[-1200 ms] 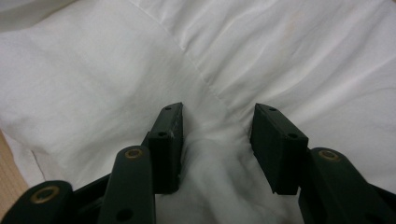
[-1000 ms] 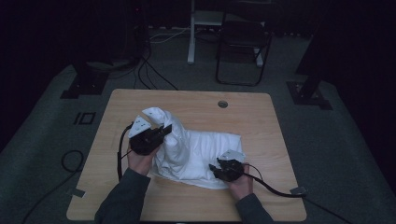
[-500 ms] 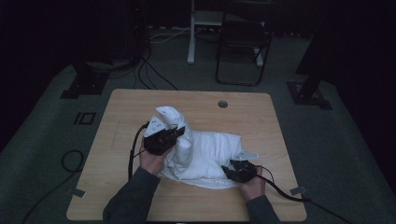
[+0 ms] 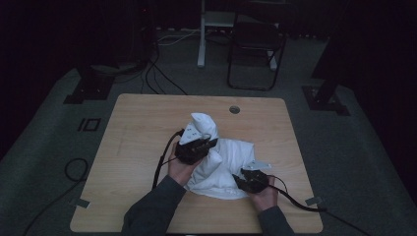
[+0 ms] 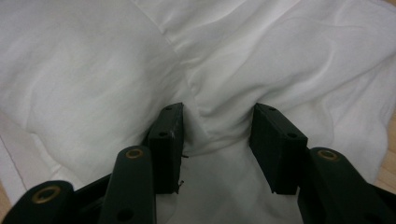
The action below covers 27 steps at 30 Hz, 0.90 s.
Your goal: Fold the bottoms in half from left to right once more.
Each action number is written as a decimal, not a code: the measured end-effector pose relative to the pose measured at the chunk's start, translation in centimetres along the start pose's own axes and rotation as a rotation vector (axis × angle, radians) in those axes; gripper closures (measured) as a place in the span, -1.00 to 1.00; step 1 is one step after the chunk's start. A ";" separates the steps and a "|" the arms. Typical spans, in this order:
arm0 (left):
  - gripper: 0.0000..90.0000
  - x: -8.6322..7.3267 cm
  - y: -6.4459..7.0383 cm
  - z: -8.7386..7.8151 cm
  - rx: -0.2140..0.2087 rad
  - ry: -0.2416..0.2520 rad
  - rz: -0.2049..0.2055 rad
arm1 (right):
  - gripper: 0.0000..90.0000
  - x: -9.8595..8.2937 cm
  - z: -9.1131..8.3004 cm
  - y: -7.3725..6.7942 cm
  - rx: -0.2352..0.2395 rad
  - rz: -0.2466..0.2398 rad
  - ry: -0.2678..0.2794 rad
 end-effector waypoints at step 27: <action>0.88 -9.6 2.5 7.8 -0.064 -0.182 -0.041 | 0.10 0.2 -5.0 5.1 -0.076 0.119 0.143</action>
Point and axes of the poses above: each handheld gripper's, and its own axes: z roughly forward along the jaws, x roughly out of its top, y roughly to its right, the point moved 6 cm from there along z, roughly forward along the jaws, and after that the axes turned 12 degrees about -z, right-handed, at the moved point
